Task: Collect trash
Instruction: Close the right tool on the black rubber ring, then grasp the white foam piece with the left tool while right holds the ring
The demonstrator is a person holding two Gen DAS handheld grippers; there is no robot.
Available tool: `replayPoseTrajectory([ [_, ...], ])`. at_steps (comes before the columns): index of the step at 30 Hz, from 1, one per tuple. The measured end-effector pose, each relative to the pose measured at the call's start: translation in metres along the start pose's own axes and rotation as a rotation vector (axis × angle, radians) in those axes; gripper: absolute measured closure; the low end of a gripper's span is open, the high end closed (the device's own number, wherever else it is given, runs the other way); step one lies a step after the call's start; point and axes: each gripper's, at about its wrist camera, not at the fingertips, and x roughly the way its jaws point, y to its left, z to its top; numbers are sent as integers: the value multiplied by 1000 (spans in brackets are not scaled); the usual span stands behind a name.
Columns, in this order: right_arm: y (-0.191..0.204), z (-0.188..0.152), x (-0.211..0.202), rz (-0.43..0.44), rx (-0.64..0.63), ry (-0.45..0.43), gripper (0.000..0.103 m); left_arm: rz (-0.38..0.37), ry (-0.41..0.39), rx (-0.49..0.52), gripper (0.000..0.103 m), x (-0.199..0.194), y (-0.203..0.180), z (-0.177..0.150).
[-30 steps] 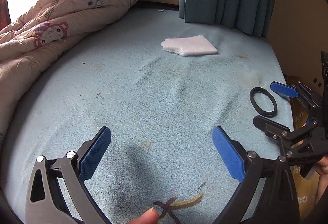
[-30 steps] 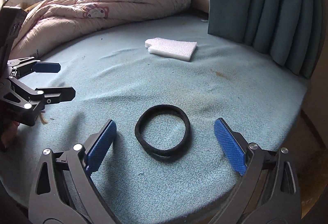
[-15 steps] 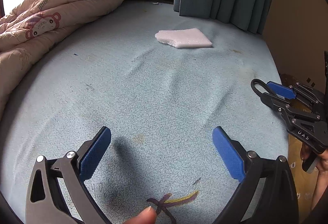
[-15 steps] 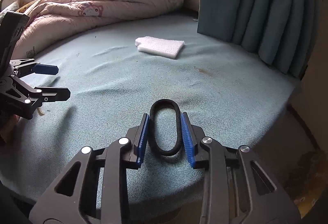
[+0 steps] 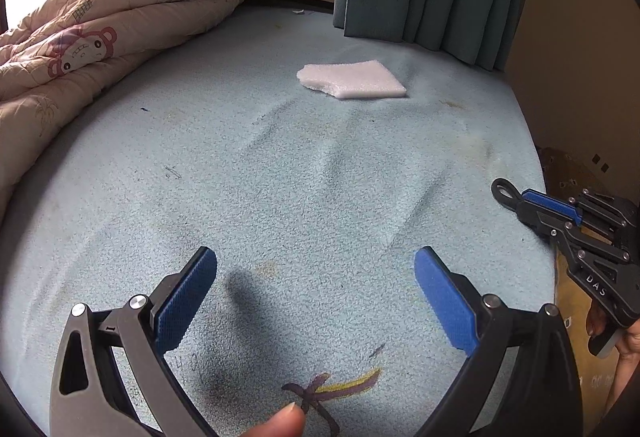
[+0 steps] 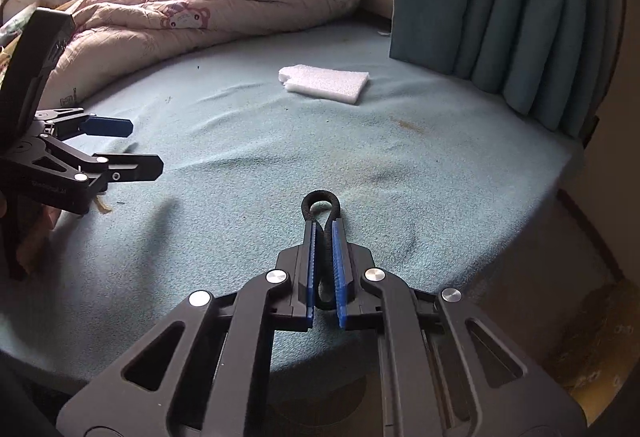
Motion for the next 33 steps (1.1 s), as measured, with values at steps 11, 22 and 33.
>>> replayPoseTrajectory([
  [11, 22, -4, -26, 9, 12, -29, 95, 9, 0, 7, 6, 0, -6, 0],
  [22, 20, -25, -64, 24, 18, -50, 95, 29, 49, -37, 6, 31, -8, 32],
  [33, -15, -47, -90, -2, 75, -63, 95, 138, 90, -51, 4, 132, -63, 149],
])
